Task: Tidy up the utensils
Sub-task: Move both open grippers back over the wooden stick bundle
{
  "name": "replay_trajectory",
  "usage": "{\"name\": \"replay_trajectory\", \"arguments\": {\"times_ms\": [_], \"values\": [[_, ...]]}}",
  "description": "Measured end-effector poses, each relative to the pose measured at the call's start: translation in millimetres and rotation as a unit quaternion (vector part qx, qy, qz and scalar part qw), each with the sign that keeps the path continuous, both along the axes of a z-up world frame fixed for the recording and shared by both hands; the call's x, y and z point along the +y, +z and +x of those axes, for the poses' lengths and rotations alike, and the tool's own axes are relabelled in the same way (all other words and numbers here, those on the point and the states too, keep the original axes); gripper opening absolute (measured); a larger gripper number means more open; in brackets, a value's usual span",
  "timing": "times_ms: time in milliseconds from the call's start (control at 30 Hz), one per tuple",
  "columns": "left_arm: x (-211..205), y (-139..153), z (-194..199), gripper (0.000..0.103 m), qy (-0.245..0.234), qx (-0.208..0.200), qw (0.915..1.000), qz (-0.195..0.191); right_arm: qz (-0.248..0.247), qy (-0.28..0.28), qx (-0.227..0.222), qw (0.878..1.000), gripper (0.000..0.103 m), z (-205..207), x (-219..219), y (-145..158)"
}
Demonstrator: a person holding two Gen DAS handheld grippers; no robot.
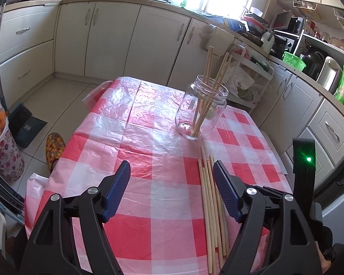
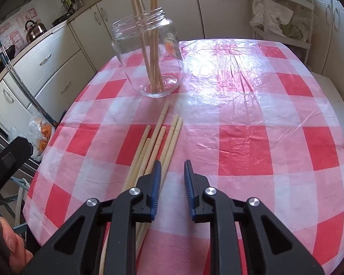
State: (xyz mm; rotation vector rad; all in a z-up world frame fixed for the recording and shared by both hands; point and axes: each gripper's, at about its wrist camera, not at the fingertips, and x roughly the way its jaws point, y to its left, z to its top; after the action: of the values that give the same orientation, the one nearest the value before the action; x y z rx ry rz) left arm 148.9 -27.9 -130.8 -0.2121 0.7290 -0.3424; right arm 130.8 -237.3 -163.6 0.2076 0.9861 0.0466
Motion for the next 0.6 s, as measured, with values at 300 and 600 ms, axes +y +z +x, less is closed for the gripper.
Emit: {"name": "replay_trajectory", "arguments": {"times_ms": [300, 600], "values": [[-15, -11, 6, 0.071, -0.020, 0.025, 0.9986, 0.043, -0.022, 0.010, 0.014, 1.000, 0.018, 2, -11, 0], [-24, -12, 8, 0.071, -0.029, 0.030, 0.9977, 0.053, -0.028, 0.024, 0.009, 0.999, 0.018, 10, 2, -1]]}}
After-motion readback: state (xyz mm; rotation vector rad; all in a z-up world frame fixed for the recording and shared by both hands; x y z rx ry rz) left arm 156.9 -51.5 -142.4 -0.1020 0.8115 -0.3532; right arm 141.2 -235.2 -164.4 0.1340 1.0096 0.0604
